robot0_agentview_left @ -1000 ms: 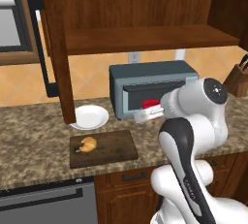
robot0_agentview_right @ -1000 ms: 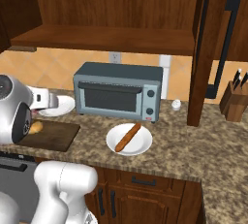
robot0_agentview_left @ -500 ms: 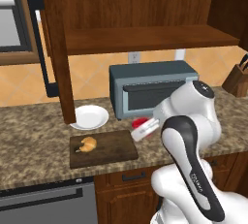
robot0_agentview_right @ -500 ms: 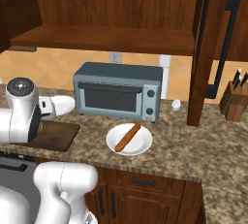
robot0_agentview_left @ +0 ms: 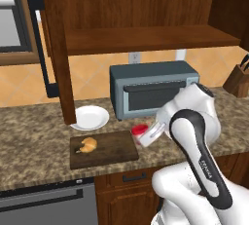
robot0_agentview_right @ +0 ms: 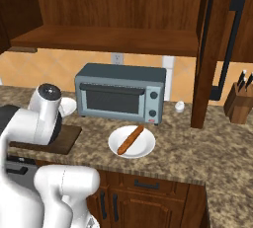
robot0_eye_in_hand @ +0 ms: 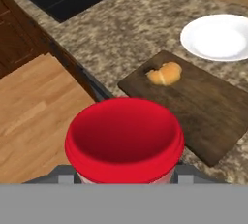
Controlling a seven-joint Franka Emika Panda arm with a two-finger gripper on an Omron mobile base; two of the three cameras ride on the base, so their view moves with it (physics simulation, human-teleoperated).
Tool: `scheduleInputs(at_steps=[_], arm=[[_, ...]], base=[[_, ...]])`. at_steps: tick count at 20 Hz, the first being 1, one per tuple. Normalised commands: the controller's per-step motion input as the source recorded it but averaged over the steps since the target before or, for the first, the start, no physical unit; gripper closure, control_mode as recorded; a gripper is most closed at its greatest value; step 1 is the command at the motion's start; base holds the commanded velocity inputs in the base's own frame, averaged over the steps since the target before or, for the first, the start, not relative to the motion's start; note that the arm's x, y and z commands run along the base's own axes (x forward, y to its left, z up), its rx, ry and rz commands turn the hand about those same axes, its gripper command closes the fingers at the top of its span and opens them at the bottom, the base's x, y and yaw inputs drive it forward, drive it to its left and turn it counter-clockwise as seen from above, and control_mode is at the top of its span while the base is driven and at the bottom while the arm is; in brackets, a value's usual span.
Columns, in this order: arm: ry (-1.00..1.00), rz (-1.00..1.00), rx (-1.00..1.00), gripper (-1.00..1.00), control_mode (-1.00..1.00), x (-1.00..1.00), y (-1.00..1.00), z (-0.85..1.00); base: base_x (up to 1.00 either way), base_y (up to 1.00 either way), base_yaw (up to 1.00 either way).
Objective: From the different types of pastries on the counter, select a croissant and place it on the cutting board. Then retrieve a jar of jam from the cabinet and place it alongside the croissant on the cutting board.
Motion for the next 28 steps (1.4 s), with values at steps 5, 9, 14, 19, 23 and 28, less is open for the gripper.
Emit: scheduleInputs(at_steps=[5, 9, 14, 19, 23, 28], arm=[[-0.12, 0.37, 0.23, 1.00, -1.00, 0.02, -0.02, -0.86], [-0.11, 0.40, 0.18, 1.00, -1.00, 0.24, 0.00, -0.80], [-0.07, 0.19, 0.11, 1.00, -1.00, 0.13, 0.00, -0.23], [-0.05, 0.06, 0.17, 1.00, -1.00, 0.22, 0.00, -0.42], [-0.08, 0.06, 0.18, 1.00, -1.00, 0.21, 0.00, -0.28], [-0.01, 0.00, 0.13, 1.00, -1.00, 0.16, 0.11, -0.23]], base=[[0.00, 0.00, 0.00], [0.00, 0.00, 0.00], [0.00, 0.00, 0.00], [0.00, 0.00, 0.00], [0.00, 0.00, 0.00], [0.00, 0.00, 0.00]])
